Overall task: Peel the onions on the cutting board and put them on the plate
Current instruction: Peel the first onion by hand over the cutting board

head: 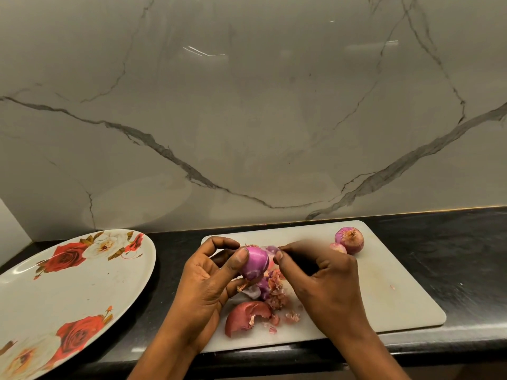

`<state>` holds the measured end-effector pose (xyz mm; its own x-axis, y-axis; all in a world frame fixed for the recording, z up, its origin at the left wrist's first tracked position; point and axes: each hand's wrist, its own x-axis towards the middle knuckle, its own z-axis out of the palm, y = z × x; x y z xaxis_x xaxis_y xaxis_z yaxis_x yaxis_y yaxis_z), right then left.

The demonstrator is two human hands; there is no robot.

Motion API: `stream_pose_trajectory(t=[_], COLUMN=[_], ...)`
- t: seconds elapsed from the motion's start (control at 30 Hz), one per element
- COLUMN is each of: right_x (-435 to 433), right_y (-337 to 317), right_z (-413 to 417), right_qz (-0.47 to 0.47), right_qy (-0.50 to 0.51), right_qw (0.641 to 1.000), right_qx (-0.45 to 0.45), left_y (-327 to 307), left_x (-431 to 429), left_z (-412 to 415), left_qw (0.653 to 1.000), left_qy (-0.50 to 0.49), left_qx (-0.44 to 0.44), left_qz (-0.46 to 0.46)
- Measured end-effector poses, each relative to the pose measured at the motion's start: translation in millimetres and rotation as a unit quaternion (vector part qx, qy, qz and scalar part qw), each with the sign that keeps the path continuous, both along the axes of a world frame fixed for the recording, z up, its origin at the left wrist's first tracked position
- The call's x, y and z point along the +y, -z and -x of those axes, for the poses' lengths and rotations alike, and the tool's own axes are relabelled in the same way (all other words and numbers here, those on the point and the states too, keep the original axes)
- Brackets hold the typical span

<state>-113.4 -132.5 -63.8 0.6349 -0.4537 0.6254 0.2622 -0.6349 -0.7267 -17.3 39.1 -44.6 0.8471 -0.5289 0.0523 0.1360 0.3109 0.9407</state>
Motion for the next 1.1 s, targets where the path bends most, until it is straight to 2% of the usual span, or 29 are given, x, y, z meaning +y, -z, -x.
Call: stream_pose_trajectory(t=[0.27, 0.37, 0.53, 0.67, 1.1], right_x=[-0.4, 0.2, 5.3, 11.3, 5.6], right_y=[0.9, 1.4, -5.6, -18.4, -14.0], right_z=[0.0, -1.5, -1.1, 2.3, -1.1], right_qz=[-0.014, -0.017, -0.003, -0.009, -0.014], right_qy=[0.050, 0.025, -0.030, -0.111, -0.124], right_qw=[0.998, 0.999, 0.999, 0.993, 0.991], right_qx=[0.029, 0.040, 0.043, 0.051, 0.051], left_y=[-1.5, -1.3, 0.2, -0.5, -0.4], left_x=[-3.0, -4.3, -3.4, -2.7, -0.9], left_z=[-1.6, -2.5, -1.8, 3.2, 4.3], left_qw=[0.997, 0.996, 1.000, 0.998, 0.994], left_qy=[0.010, 0.007, 0.017, 0.041, 0.058], left_qx=[0.060, 0.070, 0.021, -0.039, -0.077], left_qz=[0.045, 0.046, 0.003, -0.032, -0.052])
